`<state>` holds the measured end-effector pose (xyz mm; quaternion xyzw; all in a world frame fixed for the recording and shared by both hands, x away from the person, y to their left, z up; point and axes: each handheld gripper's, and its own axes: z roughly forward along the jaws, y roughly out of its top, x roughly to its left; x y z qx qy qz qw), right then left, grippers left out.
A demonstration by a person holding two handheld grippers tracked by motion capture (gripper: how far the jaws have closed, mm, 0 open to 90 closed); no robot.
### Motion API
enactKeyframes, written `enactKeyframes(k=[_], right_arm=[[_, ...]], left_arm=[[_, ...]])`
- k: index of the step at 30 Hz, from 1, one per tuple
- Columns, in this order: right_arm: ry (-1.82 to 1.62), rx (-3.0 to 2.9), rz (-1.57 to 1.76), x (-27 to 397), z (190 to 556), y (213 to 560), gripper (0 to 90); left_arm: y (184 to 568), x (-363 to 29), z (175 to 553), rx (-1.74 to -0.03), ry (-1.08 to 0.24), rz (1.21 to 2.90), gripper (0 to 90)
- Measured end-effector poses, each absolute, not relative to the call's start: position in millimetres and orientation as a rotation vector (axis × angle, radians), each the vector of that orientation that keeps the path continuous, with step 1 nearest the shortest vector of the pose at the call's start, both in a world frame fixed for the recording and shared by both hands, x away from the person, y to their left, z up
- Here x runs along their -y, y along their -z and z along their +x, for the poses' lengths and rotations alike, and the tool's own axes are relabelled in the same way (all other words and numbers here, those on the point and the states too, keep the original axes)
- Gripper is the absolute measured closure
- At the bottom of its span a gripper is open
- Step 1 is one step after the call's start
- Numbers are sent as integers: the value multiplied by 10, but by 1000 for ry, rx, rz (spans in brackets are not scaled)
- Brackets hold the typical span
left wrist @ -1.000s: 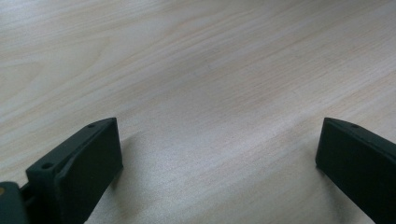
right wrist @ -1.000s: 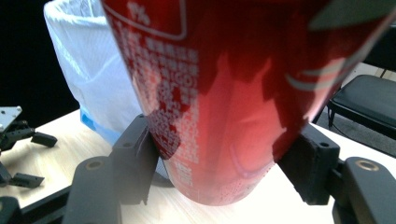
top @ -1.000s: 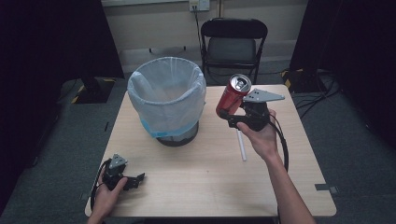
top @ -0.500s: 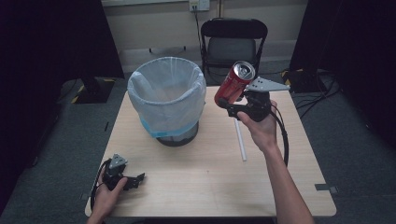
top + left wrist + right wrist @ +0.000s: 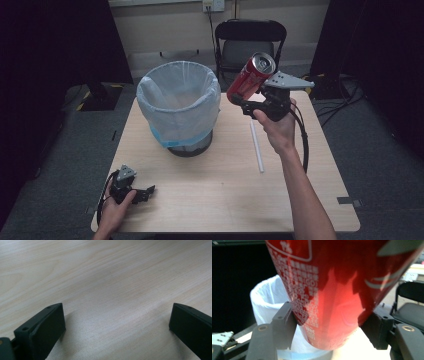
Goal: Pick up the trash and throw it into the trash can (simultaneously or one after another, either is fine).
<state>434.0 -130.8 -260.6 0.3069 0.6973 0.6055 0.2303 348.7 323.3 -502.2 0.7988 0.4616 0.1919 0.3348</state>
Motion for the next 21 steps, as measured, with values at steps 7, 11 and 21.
enactKeyframes(k=[7, 11, 21], right_arm=[[-1694, -1898, 818, 1256, 4356, 2506, 343], [-1728, -1880, 804, 1215, 4380, 2466, 343], [-1746, -1866, 783, 1098, 4448, 2363, 344]], left_arm=[[5022, -3233, 3487, -1205, -499, 2084, 0], [5022, -3233, 3487, -1204, -499, 2084, 0], [5022, -3233, 3487, -1204, -499, 2084, 0]])
